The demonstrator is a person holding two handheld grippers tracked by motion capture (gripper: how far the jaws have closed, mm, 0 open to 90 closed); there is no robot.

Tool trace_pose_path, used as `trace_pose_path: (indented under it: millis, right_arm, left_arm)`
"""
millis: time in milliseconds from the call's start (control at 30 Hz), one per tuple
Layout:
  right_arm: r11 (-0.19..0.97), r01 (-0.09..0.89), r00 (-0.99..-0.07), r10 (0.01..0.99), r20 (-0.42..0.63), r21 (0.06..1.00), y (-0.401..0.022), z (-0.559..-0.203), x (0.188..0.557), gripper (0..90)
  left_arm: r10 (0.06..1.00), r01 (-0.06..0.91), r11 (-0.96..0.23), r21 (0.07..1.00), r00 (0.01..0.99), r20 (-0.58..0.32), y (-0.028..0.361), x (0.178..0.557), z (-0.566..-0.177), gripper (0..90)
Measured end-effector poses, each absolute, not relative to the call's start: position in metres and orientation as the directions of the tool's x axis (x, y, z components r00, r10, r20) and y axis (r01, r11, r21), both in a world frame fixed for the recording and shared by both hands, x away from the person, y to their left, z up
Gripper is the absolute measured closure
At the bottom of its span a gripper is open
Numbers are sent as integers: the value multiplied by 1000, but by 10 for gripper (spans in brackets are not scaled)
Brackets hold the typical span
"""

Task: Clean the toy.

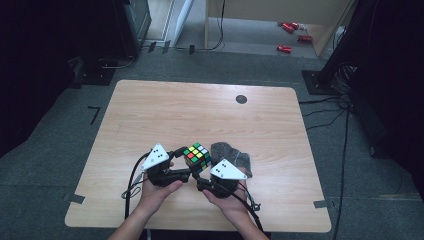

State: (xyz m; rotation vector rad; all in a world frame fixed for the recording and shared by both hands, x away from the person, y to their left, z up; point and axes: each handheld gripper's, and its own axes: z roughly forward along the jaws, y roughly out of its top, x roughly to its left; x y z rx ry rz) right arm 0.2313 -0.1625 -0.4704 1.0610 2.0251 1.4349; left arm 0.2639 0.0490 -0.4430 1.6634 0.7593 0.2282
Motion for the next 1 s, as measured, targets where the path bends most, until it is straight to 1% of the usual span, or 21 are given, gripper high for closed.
trace_pose_path:
  millis: [100, 233, 300, 400, 500, 633, 733, 800, 900, 1000]
  right_arm:
    - [162, 358, -597, 797, 92, 920, -167, -472, 235, 346]
    - [145, 378, -584, 804, 114, 914, -176, -469, 241, 346]
    - [139, 386, -575, 809, 120, 912, -181, -467, 243, 345]
    - [129, 403, -572, 808, 139, 906, -188, -463, 247, 345]
    - [129, 426, -578, 800, 160, 895, -194, -457, 250, 345]
    - [150, 441, -602, 781, 167, 885, -198, -446, 250, 345]
    - [144, 447, -616, 765, 188, 883, -200, -440, 250, 345]
    - [140, 462, -625, 752, 209, 876, -200, -438, 250, 345]
    - [139, 480, -638, 733, 236, 866, -198, -438, 250, 345]
    - [152, 492, -651, 717, 247, 857, -196, -439, 251, 345]
  left_arm:
    - [599, 328, -43, 944, 764, -239, 57, 266, -441, 192]
    - [606, 306, -65, 950, 769, -206, 64, 270, -442, 163]
    - [610, 292, -101, 951, 774, -173, 65, 272, -445, 152]
    - [610, 254, -184, 949, 787, -93, 63, 273, -451, 152]
    - [606, 184, -255, 949, 795, 9, 58, 268, -456, 157]
    - [588, 135, -300, 944, 806, 72, 52, 265, -461, 162]
    - [593, 88, -334, 938, 793, 137, 50, 263, -464, 168]
    - [596, 63, -355, 933, 784, 174, 49, 262, -466, 168]
    - [594, 8, -404, 915, 762, 256, 47, 262, -469, 168]
    - [577, -48, -433, 900, 753, 317, 44, 260, -474, 170]
